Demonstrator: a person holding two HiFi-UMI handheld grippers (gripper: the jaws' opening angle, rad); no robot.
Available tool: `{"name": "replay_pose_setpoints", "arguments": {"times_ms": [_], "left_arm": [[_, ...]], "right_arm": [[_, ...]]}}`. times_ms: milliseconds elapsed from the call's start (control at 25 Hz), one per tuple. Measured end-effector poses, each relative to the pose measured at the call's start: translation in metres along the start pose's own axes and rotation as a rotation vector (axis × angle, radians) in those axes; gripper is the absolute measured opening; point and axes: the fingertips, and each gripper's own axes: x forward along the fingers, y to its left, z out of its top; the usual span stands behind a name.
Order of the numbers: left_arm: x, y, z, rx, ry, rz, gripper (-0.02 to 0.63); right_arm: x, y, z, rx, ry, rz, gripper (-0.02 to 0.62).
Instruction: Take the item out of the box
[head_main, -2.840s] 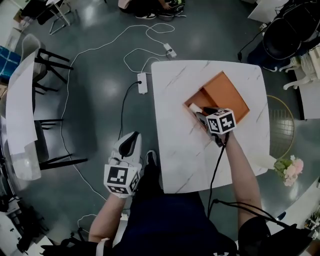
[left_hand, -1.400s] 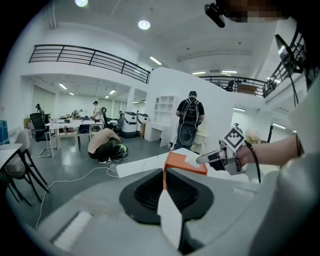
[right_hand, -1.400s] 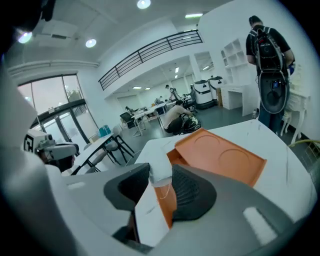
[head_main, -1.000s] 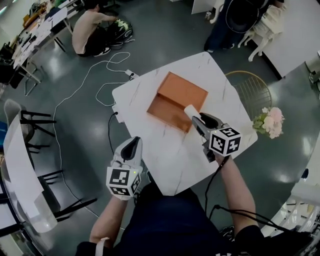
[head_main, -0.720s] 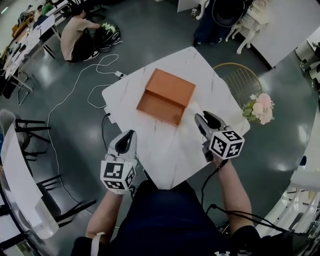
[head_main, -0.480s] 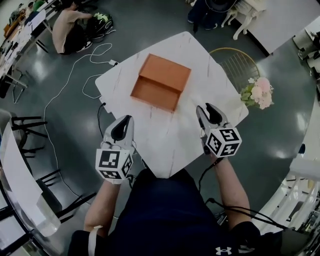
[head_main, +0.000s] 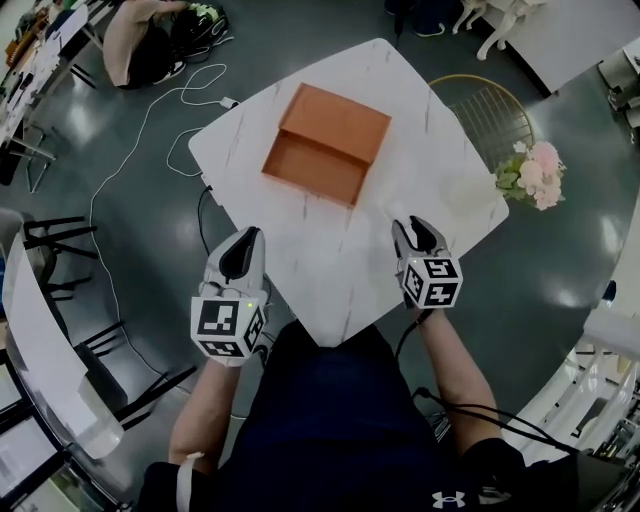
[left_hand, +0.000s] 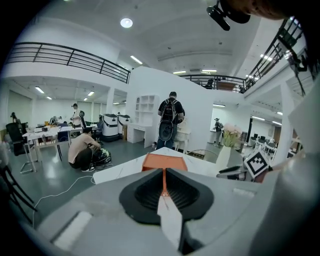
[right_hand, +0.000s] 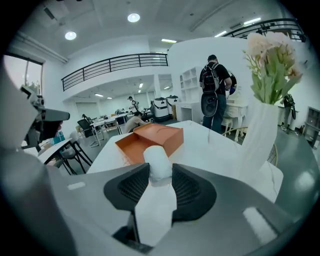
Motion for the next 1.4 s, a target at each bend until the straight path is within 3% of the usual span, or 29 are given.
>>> {"name": "replay_pose_setpoints", "arguments": {"times_ms": [480,920,1080,1400], "left_arm": [[-0.006,0.005,-0.023,-0.015,0.04,0.031,0.02],[-0.015,0.012,-0.034,-0.04,0.051,0.052,0.02],[-0.017,0.013,-0.031,-0.042,0.042,0.054,0.02],[-0.027,0.012,-0.011,-0.037,-0.014,0.054,0.02]], "right_arm": [[0.043,0.0,-0.071,-0.022,0.159,0.012,0.149],[0.051,0.0,-0.084,-0.024,0.191,-0.002,0.16],[0.046,0.0,-0.074,-0.035,0.169,-0.013,0.227],[0.013,0.027,0.017,-0.13,-0.042,0.011,0.215]]}}
